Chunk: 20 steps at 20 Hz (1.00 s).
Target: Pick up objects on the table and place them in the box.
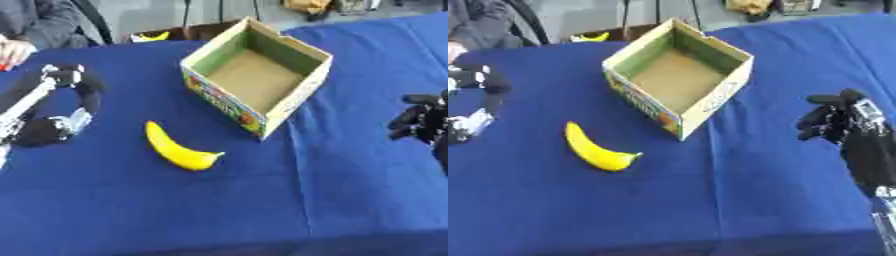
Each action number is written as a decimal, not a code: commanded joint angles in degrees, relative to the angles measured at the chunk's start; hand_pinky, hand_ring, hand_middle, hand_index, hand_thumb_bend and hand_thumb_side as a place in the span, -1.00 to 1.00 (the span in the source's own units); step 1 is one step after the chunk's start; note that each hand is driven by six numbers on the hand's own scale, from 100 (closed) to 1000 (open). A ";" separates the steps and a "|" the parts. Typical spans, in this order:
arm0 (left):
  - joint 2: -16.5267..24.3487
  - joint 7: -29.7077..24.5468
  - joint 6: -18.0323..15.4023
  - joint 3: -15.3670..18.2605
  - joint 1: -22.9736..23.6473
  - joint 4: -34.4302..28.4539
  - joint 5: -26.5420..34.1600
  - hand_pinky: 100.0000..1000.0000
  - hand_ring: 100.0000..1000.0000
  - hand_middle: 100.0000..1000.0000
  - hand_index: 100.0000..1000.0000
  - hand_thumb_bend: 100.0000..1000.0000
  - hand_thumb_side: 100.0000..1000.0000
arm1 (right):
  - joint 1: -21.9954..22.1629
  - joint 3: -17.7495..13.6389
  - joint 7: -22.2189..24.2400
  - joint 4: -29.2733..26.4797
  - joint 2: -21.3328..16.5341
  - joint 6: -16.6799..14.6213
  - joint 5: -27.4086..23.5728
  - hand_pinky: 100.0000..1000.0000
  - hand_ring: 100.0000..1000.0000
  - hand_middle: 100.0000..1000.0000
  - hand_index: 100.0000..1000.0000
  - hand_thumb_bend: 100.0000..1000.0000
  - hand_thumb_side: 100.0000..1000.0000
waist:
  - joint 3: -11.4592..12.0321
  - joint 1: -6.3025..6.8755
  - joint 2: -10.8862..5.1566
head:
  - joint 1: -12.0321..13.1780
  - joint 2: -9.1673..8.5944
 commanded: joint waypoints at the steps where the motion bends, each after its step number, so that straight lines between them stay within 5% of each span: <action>1: 4.63 -1.79 -3.26 -2.91 -2.80 1.41 -5.07 0.07 0.13 0.25 0.49 -0.94 0.05 | -0.64 0.03 0.19 -0.84 -1.26 0.01 -0.36 0.01 0.10 -0.06 0.48 -1.00 1.00 | -0.19 -0.21 -0.90 | 0.39 0.07; 5: 6.30 -4.78 -7.06 -6.90 -7.19 4.68 -9.77 0.14 0.20 0.30 0.53 -0.56 -0.10 | -0.75 0.20 0.33 -0.82 -1.27 0.07 -0.43 0.01 0.10 -0.06 0.48 -1.00 1.00 | -0.67 -0.09 -0.98 | 0.39 0.18; 11: 6.79 -6.45 -10.13 -9.75 -10.63 8.57 -12.84 0.19 0.23 0.32 0.58 -0.42 -0.02 | -0.95 0.46 0.55 -0.78 -1.32 0.15 -0.46 0.01 0.10 -0.06 0.48 -1.00 1.00 | -1.46 0.19 -1.03 | 0.56 0.30; 20: 1.87 -11.42 -11.96 -14.79 -17.32 17.85 -19.24 0.29 0.31 0.40 0.62 -0.42 -0.12 | -1.05 0.54 0.72 -0.69 -1.19 0.18 -0.61 0.01 0.10 -0.06 0.47 -1.00 1.00 | -1.99 0.19 -1.19 | 0.63 0.33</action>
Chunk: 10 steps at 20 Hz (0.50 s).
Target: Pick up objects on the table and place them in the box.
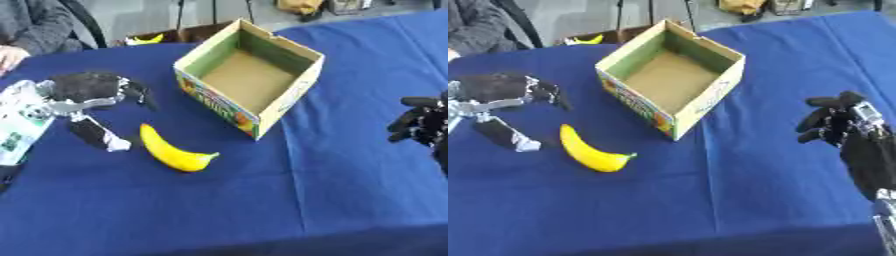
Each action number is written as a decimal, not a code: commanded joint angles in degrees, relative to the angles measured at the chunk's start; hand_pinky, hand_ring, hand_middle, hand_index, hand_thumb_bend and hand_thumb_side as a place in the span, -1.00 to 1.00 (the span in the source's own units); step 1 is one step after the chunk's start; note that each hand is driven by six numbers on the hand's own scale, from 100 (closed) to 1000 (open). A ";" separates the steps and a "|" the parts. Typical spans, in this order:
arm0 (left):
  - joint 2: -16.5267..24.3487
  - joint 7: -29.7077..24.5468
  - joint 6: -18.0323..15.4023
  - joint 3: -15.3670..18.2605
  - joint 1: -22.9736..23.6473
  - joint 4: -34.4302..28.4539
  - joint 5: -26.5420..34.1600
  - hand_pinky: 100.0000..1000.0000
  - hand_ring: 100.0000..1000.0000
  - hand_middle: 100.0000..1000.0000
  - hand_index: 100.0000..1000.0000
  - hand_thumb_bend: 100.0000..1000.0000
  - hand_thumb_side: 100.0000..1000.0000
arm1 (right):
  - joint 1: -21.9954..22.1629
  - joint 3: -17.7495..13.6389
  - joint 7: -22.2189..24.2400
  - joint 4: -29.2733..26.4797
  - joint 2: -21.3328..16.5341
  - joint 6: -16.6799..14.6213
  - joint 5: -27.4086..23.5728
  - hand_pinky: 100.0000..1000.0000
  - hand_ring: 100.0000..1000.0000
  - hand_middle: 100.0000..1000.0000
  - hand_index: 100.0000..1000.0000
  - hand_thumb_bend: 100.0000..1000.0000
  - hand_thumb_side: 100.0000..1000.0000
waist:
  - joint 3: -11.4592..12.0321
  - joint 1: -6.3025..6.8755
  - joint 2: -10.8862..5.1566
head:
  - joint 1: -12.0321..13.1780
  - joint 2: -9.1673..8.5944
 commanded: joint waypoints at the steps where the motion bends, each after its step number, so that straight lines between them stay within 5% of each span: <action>1: -0.25 -2.85 -2.68 -0.59 -1.60 2.23 -2.28 0.30 0.31 0.40 0.63 -0.42 -0.11 | -0.71 -0.14 0.12 -0.67 -1.15 -0.07 -0.44 0.01 0.10 -0.06 0.47 -1.00 1.00 | -0.07 -0.19 -0.80 | 0.23 0.27; 10: -3.19 -4.75 -7.32 -2.74 -3.08 7.28 -5.77 0.35 0.35 0.42 0.64 -0.46 -0.01 | -0.85 -0.04 0.20 -0.66 -1.00 -0.05 -0.44 0.01 0.10 -0.06 0.47 -1.00 1.00 | -0.49 -0.23 -0.62 | 0.46 0.21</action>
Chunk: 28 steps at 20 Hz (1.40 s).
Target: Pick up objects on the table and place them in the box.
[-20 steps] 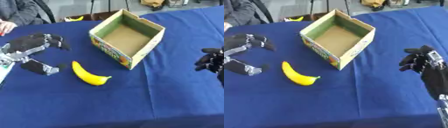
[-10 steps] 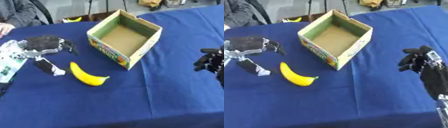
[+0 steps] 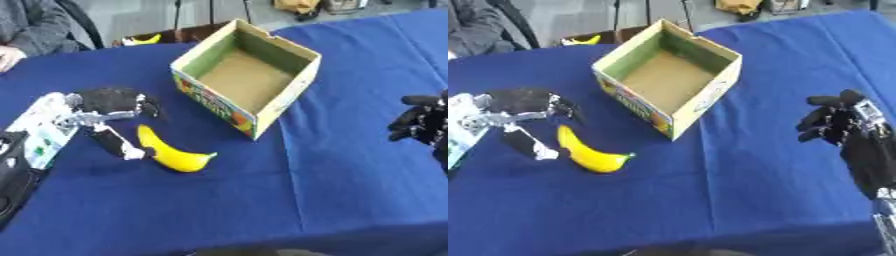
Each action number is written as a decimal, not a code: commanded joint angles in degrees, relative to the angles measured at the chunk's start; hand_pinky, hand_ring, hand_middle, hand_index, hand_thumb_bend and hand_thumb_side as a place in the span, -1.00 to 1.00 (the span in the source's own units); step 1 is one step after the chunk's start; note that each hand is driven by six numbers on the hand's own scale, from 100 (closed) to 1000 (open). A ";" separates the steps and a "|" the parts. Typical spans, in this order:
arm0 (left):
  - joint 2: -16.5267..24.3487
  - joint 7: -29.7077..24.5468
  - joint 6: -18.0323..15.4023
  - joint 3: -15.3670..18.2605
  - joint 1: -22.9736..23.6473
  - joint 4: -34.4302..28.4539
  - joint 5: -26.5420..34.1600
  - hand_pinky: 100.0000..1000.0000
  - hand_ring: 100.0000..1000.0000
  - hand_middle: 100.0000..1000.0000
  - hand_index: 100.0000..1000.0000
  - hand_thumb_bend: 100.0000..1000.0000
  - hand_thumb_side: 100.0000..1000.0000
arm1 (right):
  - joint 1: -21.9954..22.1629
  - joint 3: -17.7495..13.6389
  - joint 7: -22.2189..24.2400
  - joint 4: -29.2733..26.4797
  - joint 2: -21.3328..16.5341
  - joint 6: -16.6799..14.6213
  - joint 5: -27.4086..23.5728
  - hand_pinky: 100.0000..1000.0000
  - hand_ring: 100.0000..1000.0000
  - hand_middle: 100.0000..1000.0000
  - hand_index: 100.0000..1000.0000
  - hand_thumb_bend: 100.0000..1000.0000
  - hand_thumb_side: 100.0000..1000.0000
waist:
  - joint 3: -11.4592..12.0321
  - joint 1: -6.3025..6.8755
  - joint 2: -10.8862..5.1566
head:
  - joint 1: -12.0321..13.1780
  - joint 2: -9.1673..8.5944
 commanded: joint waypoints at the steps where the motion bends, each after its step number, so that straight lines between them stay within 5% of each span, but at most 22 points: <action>1: 0.81 -6.13 -6.83 -0.16 -1.33 0.12 -0.17 0.35 0.35 0.42 0.64 -0.47 -0.01 | -0.69 -0.03 0.18 -0.66 -0.98 -0.07 -0.38 0.01 0.10 -0.06 0.47 -1.00 1.00 | -0.09 -0.22 -0.66 | 0.25 0.22; 18: -0.37 -12.74 -10.41 -2.39 -1.89 0.39 -1.05 0.37 0.36 0.42 0.63 -0.43 0.10 | -0.81 0.05 0.30 -0.49 -0.85 0.02 -0.41 0.01 0.10 -0.06 0.47 -1.00 1.00 | -0.68 0.07 -0.78 | 0.33 0.30; 28: -1.11 -12.30 -10.69 -2.96 -0.97 1.14 -2.98 0.34 0.32 0.39 0.62 -0.48 0.11 | -0.82 0.02 0.32 -0.44 -0.78 0.01 -0.35 0.01 0.10 -0.06 0.47 -1.00 1.00 | -0.63 0.01 -0.69 | 0.20 0.30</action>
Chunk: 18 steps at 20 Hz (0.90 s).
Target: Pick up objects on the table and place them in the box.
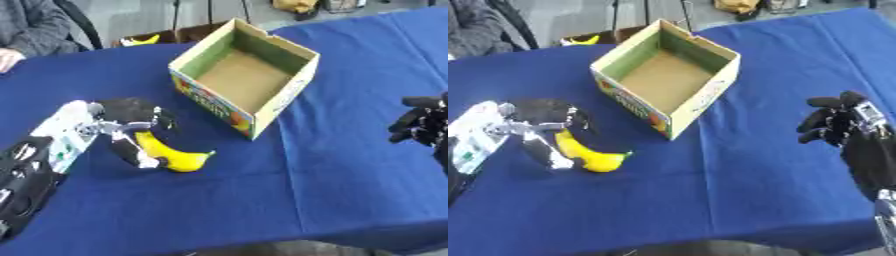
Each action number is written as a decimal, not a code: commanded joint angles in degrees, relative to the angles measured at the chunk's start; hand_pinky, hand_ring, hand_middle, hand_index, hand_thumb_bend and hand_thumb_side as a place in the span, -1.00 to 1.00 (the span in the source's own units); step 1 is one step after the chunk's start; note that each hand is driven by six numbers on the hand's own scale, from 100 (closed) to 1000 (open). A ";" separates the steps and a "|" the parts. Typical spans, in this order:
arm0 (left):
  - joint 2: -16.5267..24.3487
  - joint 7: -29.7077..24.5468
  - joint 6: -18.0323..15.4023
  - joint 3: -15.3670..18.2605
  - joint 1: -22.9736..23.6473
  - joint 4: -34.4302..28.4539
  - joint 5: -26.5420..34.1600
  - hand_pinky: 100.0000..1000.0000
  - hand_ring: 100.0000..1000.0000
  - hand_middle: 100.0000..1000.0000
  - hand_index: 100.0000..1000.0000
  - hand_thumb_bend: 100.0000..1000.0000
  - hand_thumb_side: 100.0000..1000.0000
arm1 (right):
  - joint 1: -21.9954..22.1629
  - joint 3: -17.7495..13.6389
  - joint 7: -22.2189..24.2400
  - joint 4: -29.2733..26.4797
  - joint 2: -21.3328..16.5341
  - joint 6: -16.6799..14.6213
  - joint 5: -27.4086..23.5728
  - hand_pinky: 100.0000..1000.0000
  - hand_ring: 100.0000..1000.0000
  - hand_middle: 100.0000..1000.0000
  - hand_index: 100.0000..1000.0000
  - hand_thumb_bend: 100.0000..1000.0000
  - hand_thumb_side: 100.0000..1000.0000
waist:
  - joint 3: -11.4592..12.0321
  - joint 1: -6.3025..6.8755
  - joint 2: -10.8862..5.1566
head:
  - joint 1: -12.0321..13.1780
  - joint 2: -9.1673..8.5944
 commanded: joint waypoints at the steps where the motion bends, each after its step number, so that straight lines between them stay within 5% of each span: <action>1: 0.64 -11.17 -11.72 -0.07 -0.26 -0.16 -0.53 0.34 0.32 0.38 0.62 -0.48 0.10 | -0.78 -0.30 0.13 -0.47 -0.79 -0.16 -0.32 0.01 0.10 -0.06 0.47 -1.00 1.00 | 0.04 -0.32 -0.69 | -0.04 0.30; 10: 0.38 -10.89 -12.05 -0.67 0.55 -0.28 -1.13 0.23 0.20 0.27 0.55 -0.61 -0.05 | -0.77 -0.30 0.18 -0.44 -0.74 -0.17 -0.31 0.01 0.10 -0.06 0.47 -1.00 1.00 | 0.18 -0.45 -0.64 | -0.15 0.30; 13: 0.49 -10.11 -11.76 -0.76 0.78 -0.15 -1.45 0.11 0.10 0.17 0.48 -1.00 -0.31 | -0.76 -0.32 0.18 -0.44 -0.75 -0.20 -0.30 0.01 0.10 -0.06 0.47 -1.00 1.00 | 0.23 -0.49 -0.64 | -0.17 0.30; 18: 0.44 -6.56 -9.76 -0.32 1.15 0.20 -1.32 -0.09 -0.08 -0.03 0.31 -1.00 -0.59 | -0.76 -0.33 0.19 -0.41 -0.74 -0.20 -0.29 0.01 0.10 -0.06 0.47 -1.00 1.00 | 0.35 -0.55 -0.65 | -0.27 0.30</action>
